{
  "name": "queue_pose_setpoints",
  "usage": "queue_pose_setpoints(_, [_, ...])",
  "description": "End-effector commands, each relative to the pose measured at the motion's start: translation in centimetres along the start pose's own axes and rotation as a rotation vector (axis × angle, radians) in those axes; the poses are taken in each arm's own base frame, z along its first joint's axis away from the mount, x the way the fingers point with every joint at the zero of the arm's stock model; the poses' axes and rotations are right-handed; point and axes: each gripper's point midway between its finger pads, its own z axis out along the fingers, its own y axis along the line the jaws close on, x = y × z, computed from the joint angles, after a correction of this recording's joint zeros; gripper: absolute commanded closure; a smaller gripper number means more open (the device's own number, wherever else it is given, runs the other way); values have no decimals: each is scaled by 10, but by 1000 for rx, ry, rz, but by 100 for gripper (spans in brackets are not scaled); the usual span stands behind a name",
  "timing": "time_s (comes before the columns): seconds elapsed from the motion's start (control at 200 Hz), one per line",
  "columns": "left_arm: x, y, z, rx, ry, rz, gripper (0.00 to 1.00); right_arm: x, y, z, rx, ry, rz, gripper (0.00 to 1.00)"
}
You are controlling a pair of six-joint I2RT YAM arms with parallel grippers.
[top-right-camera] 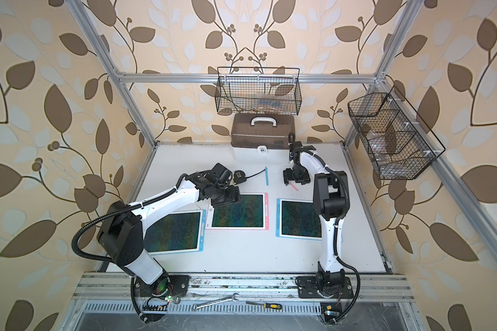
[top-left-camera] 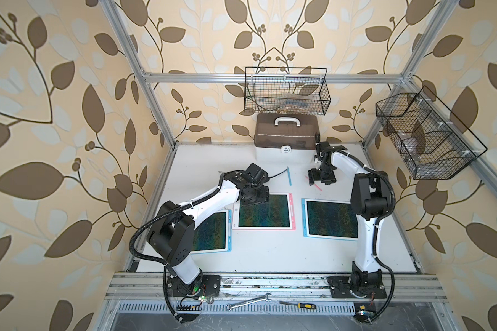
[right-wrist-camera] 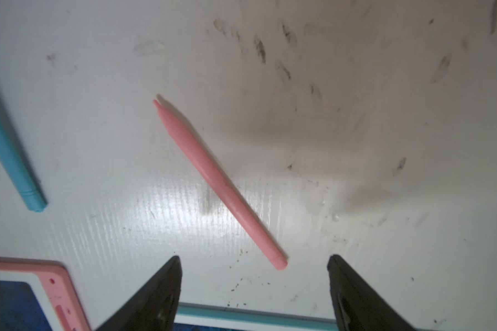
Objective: Place the stylus back onto the writing tablet
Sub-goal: Move the stylus to the center of the board.
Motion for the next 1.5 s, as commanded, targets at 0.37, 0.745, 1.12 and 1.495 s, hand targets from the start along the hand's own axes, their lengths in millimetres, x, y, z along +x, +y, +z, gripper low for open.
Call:
queue_pose_setpoints(0.37, [-6, -6, -17, 27, -32, -14, 22, 20, 5, 25, -21, 111, -75, 46])
queue_pose_setpoints(0.745, [-9, -10, -13, 31, -26, 3, 22, 37, 14, 36, -54, 168, -78, 67])
queue_pose_setpoints(1.12, [-11, -11, -11, 28, -25, 19, 23, 52, 27, 41, -35, 190, -111, 83])
queue_pose_setpoints(1.495, [-10, -10, -9, 26, -19, 18, 23, 69, 40, 44, -8, 213, -175, 93])
